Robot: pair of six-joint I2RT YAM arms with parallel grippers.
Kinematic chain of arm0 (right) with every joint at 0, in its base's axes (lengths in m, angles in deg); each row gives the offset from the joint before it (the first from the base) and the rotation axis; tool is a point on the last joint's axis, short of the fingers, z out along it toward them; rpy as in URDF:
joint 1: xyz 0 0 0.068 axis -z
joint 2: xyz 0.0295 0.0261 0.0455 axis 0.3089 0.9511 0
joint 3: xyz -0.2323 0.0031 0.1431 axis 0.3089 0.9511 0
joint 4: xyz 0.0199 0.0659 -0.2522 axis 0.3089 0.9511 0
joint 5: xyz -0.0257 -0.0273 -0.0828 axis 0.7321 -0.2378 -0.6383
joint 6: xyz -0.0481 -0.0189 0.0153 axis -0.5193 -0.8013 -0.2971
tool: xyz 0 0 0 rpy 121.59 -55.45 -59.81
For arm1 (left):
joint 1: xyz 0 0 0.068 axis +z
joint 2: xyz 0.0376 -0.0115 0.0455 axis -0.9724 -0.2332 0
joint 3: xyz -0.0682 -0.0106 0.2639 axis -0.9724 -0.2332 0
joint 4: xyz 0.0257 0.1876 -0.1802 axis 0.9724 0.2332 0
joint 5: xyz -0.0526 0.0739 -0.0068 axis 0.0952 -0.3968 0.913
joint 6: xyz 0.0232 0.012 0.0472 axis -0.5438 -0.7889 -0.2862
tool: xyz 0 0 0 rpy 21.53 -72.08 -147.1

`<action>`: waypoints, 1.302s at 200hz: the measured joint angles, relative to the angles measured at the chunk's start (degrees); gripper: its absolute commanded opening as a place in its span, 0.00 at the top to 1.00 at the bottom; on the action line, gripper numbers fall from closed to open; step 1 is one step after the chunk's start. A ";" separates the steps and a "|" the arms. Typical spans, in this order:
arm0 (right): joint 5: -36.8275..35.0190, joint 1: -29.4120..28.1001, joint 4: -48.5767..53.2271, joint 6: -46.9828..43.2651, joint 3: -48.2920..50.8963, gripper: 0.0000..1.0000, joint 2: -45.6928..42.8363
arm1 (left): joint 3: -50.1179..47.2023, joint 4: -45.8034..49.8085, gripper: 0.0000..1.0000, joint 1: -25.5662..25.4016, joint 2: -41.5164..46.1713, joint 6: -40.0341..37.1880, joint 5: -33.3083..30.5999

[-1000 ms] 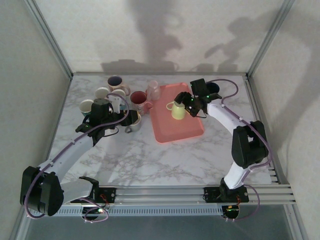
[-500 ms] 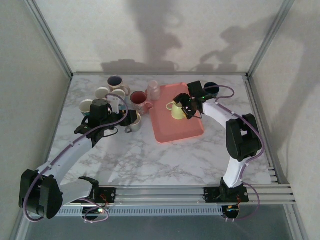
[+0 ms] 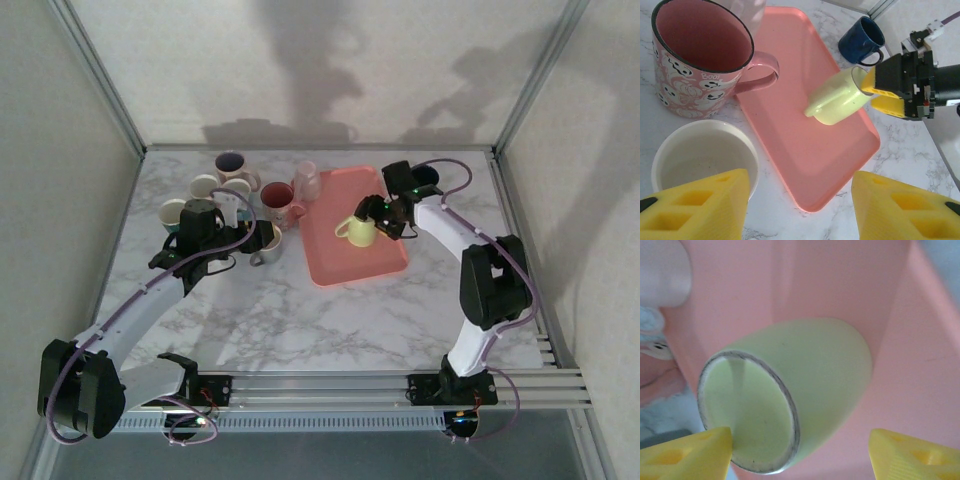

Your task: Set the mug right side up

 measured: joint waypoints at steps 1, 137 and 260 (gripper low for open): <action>-0.07 0.04 0.15 -0.20 -0.02 0.28 -0.02 | 0.00 0.00 0.44 0.00 0.00 0.00 0.00; -14.05 -11.08 7.10 7.34 1.29 0.38 -11.82 | 0.70 1.73 0.44 0.00 -0.59 -3.06 0.55; -23.61 -13.57 6.51 20.79 -2.78 0.38 4.94 | 1.31 3.21 0.44 0.00 -0.68 -4.74 4.46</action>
